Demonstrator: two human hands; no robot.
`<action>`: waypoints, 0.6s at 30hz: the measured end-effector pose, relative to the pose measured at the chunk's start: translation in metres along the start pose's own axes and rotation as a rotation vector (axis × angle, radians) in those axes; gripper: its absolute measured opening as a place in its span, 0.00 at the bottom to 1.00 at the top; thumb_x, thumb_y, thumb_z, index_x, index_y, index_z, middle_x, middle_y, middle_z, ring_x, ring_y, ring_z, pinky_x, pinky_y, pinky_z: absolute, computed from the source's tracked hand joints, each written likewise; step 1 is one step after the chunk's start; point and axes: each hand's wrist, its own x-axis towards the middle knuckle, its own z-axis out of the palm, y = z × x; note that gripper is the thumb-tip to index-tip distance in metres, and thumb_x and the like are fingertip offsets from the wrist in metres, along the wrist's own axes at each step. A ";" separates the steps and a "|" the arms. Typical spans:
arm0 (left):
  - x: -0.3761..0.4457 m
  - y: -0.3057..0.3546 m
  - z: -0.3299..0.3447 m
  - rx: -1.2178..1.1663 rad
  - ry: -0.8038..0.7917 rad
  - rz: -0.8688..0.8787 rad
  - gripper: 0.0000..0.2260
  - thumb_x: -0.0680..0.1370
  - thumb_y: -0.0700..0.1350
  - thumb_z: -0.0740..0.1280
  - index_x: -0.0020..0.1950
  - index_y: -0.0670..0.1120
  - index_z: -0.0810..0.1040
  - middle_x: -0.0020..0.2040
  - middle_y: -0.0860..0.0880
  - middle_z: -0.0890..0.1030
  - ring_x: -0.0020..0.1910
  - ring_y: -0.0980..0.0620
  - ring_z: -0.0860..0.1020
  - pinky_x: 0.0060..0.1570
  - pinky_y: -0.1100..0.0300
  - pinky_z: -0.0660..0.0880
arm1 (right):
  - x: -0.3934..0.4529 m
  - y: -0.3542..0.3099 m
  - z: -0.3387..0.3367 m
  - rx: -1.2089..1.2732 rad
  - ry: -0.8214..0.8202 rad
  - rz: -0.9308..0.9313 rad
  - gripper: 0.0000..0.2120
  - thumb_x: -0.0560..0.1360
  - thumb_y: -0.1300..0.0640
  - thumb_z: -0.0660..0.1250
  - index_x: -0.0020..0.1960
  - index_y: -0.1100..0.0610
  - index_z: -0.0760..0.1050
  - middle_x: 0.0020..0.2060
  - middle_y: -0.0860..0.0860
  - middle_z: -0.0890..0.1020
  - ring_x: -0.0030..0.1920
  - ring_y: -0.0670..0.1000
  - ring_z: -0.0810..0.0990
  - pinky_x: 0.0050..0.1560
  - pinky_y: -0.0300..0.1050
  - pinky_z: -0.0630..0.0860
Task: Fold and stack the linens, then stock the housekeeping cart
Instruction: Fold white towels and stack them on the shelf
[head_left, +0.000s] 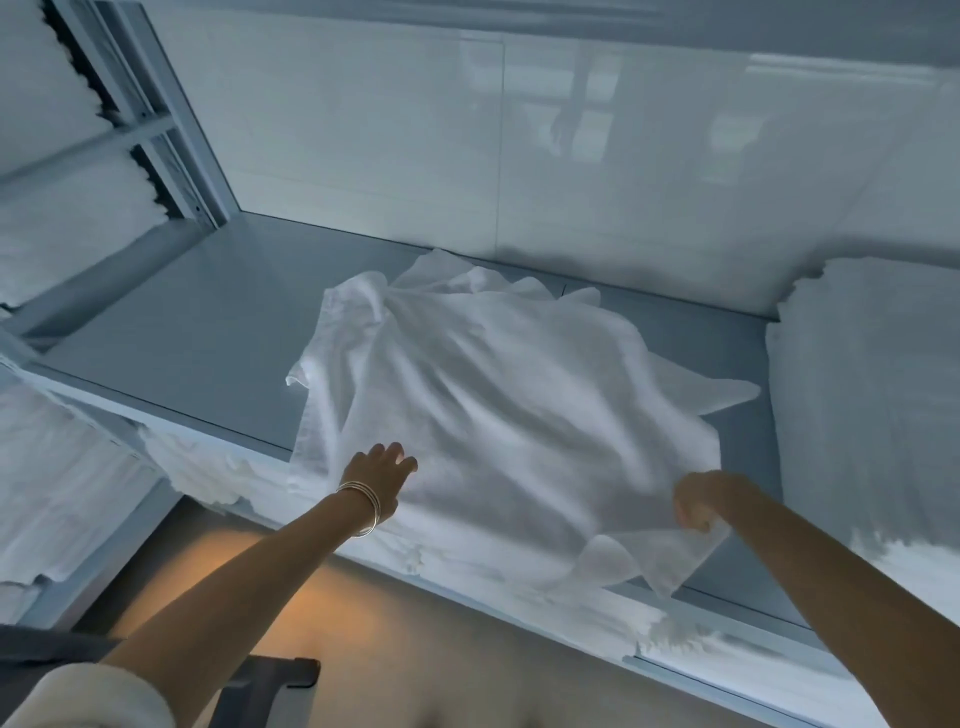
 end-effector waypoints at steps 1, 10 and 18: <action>0.001 -0.010 0.002 0.009 0.002 -0.013 0.23 0.76 0.36 0.59 0.70 0.50 0.63 0.70 0.47 0.63 0.66 0.47 0.66 0.59 0.57 0.67 | 0.002 -0.012 -0.004 0.077 0.068 -0.008 0.15 0.75 0.61 0.61 0.61 0.60 0.77 0.52 0.52 0.77 0.51 0.52 0.77 0.55 0.44 0.73; 0.018 -0.121 0.028 0.107 -0.047 -0.034 0.23 0.77 0.39 0.61 0.71 0.48 0.61 0.69 0.47 0.63 0.66 0.47 0.66 0.59 0.56 0.69 | 0.004 -0.194 -0.076 0.334 0.437 -0.436 0.17 0.78 0.61 0.59 0.65 0.53 0.72 0.62 0.51 0.74 0.63 0.51 0.73 0.58 0.44 0.70; 0.036 -0.176 0.051 0.203 -0.114 0.295 0.28 0.77 0.52 0.65 0.73 0.48 0.59 0.72 0.46 0.61 0.68 0.45 0.65 0.62 0.53 0.67 | 0.014 -0.322 -0.131 0.461 0.568 -0.478 0.23 0.77 0.60 0.63 0.71 0.54 0.67 0.68 0.51 0.69 0.67 0.52 0.69 0.65 0.47 0.68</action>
